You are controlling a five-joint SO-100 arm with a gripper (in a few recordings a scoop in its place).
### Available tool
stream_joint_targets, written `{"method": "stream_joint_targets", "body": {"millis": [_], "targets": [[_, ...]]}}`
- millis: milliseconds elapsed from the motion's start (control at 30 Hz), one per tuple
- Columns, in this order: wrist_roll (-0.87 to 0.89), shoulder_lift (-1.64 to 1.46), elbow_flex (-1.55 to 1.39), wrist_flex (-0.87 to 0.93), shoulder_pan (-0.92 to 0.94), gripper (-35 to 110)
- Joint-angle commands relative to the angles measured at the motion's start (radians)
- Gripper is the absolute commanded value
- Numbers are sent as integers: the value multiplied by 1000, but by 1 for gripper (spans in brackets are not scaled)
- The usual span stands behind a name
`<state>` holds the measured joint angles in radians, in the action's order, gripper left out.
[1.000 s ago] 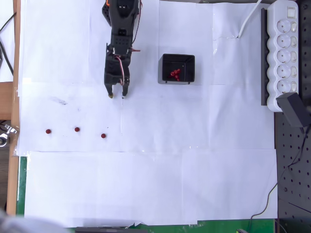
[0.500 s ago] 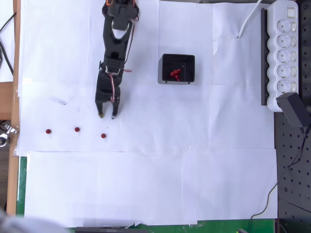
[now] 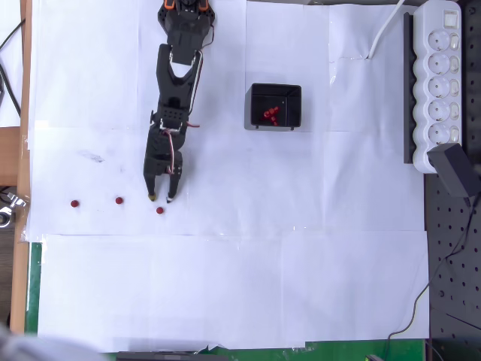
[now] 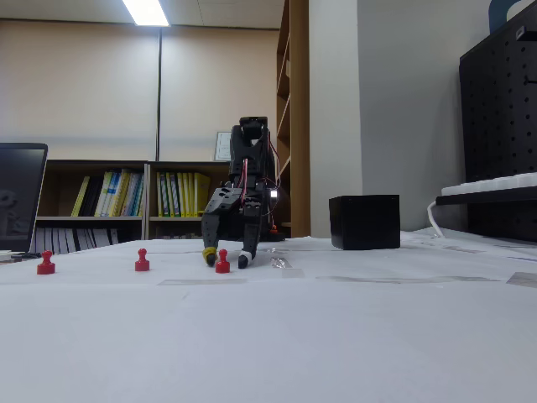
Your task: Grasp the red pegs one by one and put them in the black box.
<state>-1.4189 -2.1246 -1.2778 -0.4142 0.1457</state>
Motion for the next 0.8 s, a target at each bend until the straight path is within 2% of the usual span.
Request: {"method": "stream_joint_targets", "body": {"millis": [0, 767], "targets": [[3, -37, -43, -6, 8, 13], [-21, -124, -161, -32, 6, 13]]}}
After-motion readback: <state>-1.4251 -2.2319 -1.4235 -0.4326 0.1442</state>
